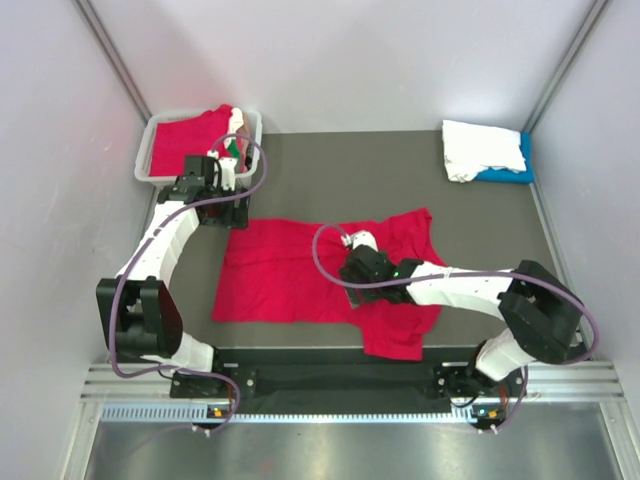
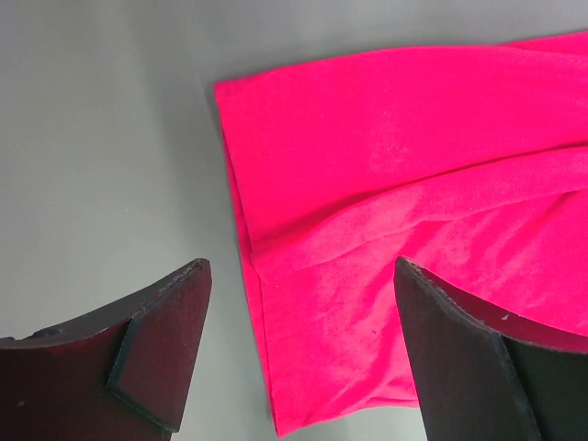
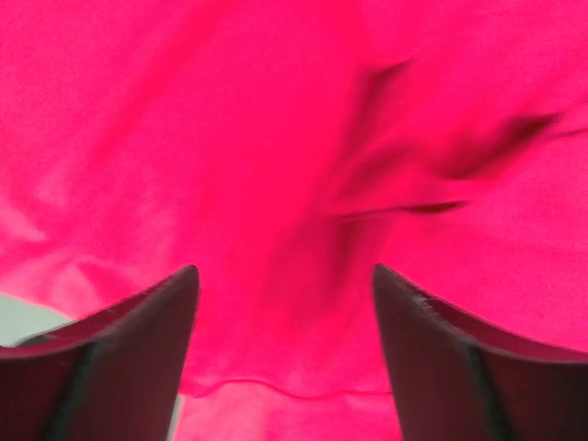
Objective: Fold and stack the t-shirts
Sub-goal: Fold the tshirt
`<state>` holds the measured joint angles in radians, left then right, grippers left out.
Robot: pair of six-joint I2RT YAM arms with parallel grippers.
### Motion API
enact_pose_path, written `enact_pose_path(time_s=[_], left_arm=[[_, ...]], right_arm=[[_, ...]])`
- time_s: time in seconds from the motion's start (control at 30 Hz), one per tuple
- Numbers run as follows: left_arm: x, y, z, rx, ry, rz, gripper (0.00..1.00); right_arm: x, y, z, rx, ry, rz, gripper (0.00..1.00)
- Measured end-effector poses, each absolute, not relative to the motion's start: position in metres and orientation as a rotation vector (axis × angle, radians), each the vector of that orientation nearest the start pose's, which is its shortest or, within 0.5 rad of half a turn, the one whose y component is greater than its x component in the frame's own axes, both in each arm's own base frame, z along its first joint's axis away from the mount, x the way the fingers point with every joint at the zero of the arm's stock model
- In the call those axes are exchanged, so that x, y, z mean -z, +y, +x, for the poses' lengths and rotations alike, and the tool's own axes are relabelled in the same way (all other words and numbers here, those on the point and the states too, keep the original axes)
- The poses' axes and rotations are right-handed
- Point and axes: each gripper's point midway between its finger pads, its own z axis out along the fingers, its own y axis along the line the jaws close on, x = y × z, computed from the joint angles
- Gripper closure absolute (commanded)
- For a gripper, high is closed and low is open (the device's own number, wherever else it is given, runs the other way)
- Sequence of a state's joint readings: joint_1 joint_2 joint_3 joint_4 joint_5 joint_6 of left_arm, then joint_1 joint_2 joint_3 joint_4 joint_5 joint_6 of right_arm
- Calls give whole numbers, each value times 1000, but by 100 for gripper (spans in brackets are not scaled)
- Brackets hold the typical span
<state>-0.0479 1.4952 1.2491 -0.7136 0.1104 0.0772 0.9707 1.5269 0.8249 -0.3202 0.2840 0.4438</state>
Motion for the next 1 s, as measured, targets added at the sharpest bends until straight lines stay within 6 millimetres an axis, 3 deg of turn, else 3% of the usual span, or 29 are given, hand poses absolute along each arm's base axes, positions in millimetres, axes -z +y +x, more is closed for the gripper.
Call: enact_pose_path(time_s=[0.07,0.17,0.2,0.3,0.4,0.53,0.6,0.7,0.8,1.0], left_arm=[[-148,-34,360,128,2520,203,15],[-147,-34,359,126,2522,204,15],[-147,-33,359,125,2522,203,15],[-147,-33,359,120,2525,203,15],[-147,-32,359,107,2526,203,15],[-147,-31,359,96,2526,204,15],[-147,-30,359,92,2526,203,15],[-147,-30,359,91,2527,203,15],[-147,-30,359,91,2527,204,15],[-146,-30,358,88,2529,210,15]], right_arm=[[-44,247,225,-142,2453,-536,10],[-65,239,258,-119,2405,-464,22],[-71,235,269,-115,2394,-437,33],[-91,213,312,-108,2356,-308,34],[-96,195,333,-75,2342,-245,38],[-92,192,334,-65,2352,-263,60],[-88,191,332,-70,2355,-266,64],[-75,186,326,-68,2381,-266,63],[-59,177,316,-52,2422,-268,54],[-38,162,308,-41,2482,-234,55]])
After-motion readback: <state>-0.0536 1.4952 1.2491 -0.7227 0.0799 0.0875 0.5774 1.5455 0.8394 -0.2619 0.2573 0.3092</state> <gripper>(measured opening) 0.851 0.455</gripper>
